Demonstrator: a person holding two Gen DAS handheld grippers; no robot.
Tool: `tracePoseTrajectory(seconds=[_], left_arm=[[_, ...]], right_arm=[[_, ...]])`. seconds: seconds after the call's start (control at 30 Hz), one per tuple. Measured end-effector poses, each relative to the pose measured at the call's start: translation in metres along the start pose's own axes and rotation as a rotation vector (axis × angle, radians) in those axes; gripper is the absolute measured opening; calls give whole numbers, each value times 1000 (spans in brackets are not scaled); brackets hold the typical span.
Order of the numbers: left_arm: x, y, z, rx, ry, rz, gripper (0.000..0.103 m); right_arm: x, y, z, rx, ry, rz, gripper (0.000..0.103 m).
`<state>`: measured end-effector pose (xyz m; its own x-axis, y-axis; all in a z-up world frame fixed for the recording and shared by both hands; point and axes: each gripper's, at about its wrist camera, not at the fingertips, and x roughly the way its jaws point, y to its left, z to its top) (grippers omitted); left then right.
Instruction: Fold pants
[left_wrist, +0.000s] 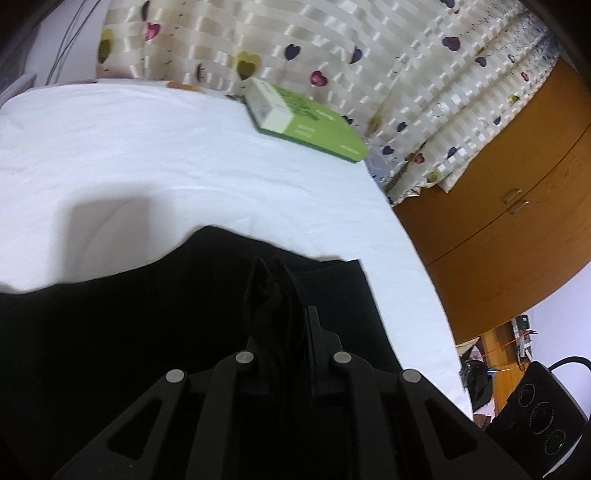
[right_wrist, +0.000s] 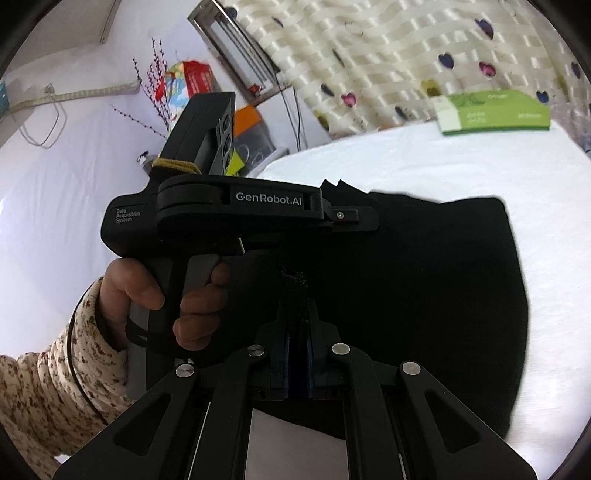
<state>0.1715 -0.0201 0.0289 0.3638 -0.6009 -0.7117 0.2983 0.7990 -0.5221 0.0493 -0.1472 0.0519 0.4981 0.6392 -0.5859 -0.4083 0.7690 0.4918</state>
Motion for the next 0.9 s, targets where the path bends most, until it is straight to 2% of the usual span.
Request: tracePoseTrajectory(seconds=[0.2,0.47,0.73,0.8,0.9], left_arm=[[5,18,-7,-24,9,22,13],[-13,30,-9,-49,-34,9,13],[-24,40,-11,-56,-78,59,13],[-29,45,-10,-66,-90,57,13],[-33,53,-9,-76,-98,75,13]], right_arm=[[9,1,1,25,21,14,6],[19,14,1,14,21,47,6],[34,32,5,-14,33,59,6],[41,33,5,1,47,86,6],[51,29,3,26,71,80,6]])
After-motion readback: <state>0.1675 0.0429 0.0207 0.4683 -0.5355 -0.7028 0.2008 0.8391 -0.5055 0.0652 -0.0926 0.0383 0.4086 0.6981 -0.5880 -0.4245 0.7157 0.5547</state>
